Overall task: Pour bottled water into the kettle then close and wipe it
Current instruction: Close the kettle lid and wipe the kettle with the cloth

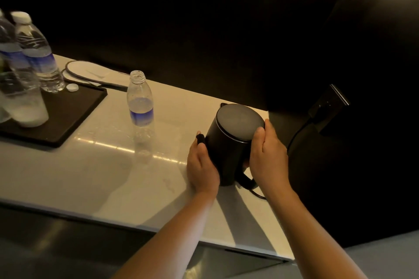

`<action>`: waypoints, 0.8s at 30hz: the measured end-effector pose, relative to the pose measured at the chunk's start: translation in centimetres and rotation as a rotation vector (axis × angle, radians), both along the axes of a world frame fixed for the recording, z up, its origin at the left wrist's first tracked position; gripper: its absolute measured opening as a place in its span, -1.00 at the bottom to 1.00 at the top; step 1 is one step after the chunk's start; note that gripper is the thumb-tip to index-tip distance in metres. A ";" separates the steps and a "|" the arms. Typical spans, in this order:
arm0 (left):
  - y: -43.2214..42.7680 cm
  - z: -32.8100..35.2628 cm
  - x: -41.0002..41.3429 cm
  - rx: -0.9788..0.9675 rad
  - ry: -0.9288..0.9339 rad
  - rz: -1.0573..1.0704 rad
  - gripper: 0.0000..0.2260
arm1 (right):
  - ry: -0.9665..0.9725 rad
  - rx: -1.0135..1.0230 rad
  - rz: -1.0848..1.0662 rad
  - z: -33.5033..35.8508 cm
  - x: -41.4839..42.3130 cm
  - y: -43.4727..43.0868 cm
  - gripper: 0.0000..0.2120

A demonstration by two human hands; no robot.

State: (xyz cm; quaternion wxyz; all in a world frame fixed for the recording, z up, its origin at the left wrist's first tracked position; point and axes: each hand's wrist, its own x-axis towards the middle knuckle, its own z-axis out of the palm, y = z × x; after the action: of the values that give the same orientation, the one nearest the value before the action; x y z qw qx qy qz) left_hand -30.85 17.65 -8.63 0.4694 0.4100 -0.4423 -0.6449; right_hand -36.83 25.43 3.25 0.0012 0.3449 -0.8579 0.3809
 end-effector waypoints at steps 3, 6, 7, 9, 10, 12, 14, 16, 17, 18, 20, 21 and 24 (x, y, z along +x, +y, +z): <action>1.3 0.6 -0.5 0.056 -0.034 0.148 -0.47 | 0.025 -0.002 0.006 0.2 0.7 0.2 -0.48; 2.1 2.0 0.0 0.191 -0.049 0.206 -0.53 | 0.032 -0.008 -0.012 0.1 0.8 0.3 -0.47; 2.0 2.3 0.6 0.262 -0.023 0.211 -0.60 | 0.034 -0.016 -0.016 0.0 0.8 0.4 -0.47; 0.8 2.8 2.4 0.470 0.069 0.177 -0.71 | 0.026 -0.023 -0.026 -0.1 0.6 0.4 -0.47; 0.2 3.3 3.9 0.552 0.106 0.131 -0.72 | 0.010 -0.030 -0.027 -0.1 0.5 0.5 -0.47; -0.6 4.2 7.0 0.546 0.076 0.031 -0.70 | -0.005 -0.038 -0.027 -0.1 0.5 0.4 -0.48; -0.6 5.1 9.7 0.345 -0.134 0.003 -0.76 | 0.012 -0.038 -0.036 -0.1 0.5 0.4 -0.48; 0.4 4.8 11.6 -0.092 -0.475 -0.088 -0.74 | 0.030 -0.043 -0.041 -0.1 0.6 0.3 -0.48; 0.7 3.7 12.2 -0.397 -0.712 -0.200 -0.65 | 0.033 -0.047 -0.042 -0.2 0.5 0.2 -0.48; 1.0 2.3 12.5 -0.635 -0.957 -0.327 -0.56 | 0.033 -0.049 -0.041 -0.3 0.4 0.2 -0.47; 1.6 -0.3 12.7 -0.757 -1.247 -0.551 -0.47 | 0.024 -0.054 -0.033 -0.3 0.4 0.3 -0.47; 2.0 -1.1 12.8 -0.763 -1.311 -0.598 -0.46 | 0.021 -0.060 -0.031 -0.3 0.4 0.3 -0.47; 1.9 -1.6 13.1 -0.849 -1.361 -0.584 -0.45 | -0.006 -0.087 -0.044 -0.6 0.1 0.4 -0.47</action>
State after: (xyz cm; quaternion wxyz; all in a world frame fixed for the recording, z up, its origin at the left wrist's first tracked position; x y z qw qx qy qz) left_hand -17.79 19.59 -10.19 0.0299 0.3671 -0.9202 -0.1328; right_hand -36.74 25.80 2.64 0.0221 0.3243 -0.8480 0.4185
